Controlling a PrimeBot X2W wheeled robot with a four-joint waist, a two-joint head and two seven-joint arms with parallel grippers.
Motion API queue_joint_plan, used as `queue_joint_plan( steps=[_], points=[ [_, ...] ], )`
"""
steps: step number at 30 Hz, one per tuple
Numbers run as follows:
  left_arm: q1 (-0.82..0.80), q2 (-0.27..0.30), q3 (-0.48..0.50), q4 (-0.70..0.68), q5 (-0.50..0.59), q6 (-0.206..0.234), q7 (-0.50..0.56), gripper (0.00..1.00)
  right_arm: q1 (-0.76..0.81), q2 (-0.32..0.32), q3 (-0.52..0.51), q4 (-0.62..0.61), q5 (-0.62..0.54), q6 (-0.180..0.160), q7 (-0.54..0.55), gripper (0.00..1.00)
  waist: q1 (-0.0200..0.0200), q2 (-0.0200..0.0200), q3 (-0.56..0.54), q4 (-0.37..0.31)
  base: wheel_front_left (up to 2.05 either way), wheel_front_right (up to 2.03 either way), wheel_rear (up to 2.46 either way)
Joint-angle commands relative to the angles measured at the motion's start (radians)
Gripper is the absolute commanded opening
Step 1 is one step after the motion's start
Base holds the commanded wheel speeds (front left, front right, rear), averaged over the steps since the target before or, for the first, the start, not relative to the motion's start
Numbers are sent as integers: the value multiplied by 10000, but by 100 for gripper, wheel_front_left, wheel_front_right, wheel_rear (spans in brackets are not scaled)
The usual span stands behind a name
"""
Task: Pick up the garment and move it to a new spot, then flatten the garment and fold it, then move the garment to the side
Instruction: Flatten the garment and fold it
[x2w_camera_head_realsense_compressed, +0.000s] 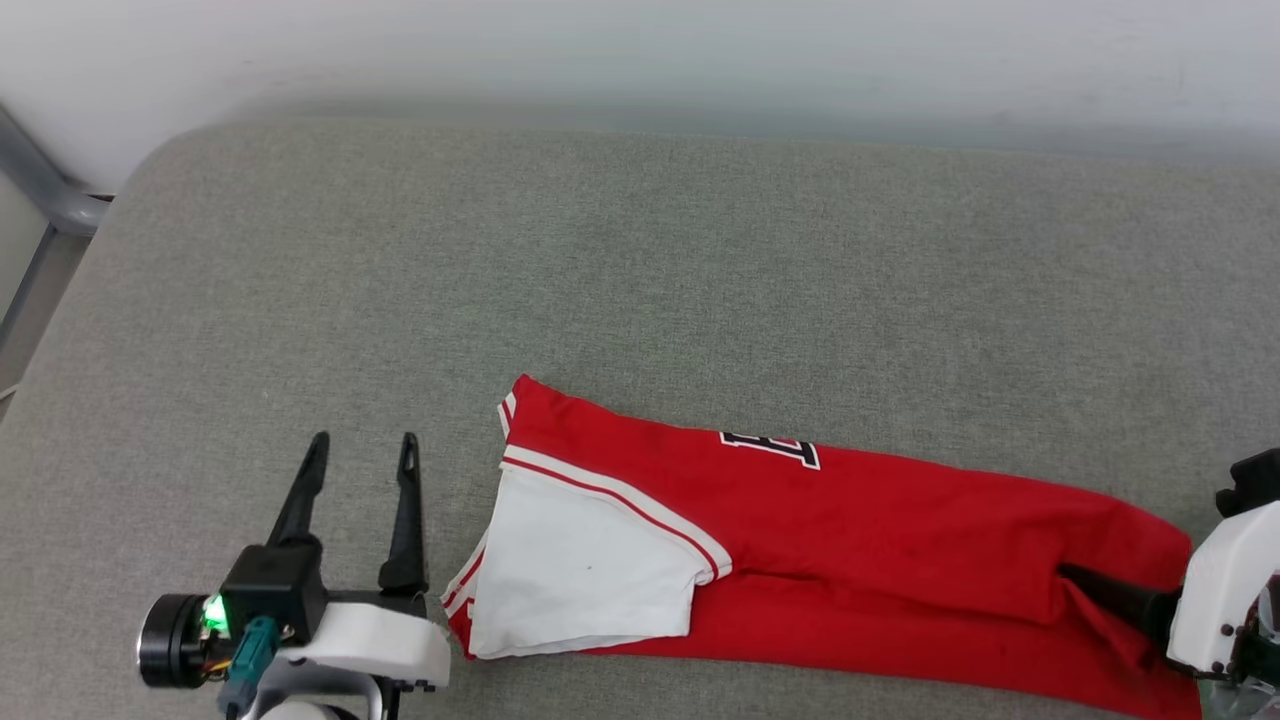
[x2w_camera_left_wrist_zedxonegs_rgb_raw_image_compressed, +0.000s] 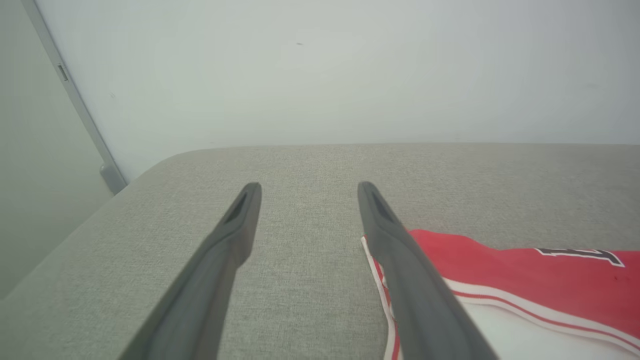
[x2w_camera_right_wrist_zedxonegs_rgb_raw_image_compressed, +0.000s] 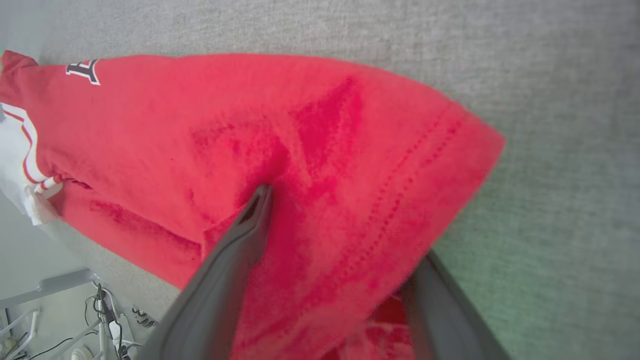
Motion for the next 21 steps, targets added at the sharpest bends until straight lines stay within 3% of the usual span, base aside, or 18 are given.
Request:
queue_joint_plan(
  steps=[1,6,7,8,9,13,21],
  points=[
    [346,-262,393,-213,345,-94,-45,100,229,354,416,172,84,-7,1,100,0,0,-12,-5,0,0,0],
    [644,-733,935,-326,1016,-360,-45,100,125,390,744,350,-36,-9,-386,100,0,0,-16,-19,0,0,0],
    [705,-845,1032,-388,1171,-422,-45,100,122,356,844,391,-85,-9,-482,93,0,0,-28,-15,0,0,0],
    [739,-903,1111,-442,1356,-510,-45,100,109,327,936,410,-142,-9,-619,35,0,0,-43,-15,0,0,0],
    [789,-1004,1185,-457,1475,-585,-45,100,106,306,992,437,-160,-9,-768,0,0,0,-64,-16,0,0,0],
    [994,-1321,1482,-559,1851,-880,-45,100,67,73,1109,480,-48,-9,-1254,0,0,0,-220,-38,0,0,0],
    [1334,-1642,1868,-699,2464,-1216,-45,100,42,-988,960,741,128,-13,-2033,0,0,0,-579,-104,0,0,0]
  ],
)
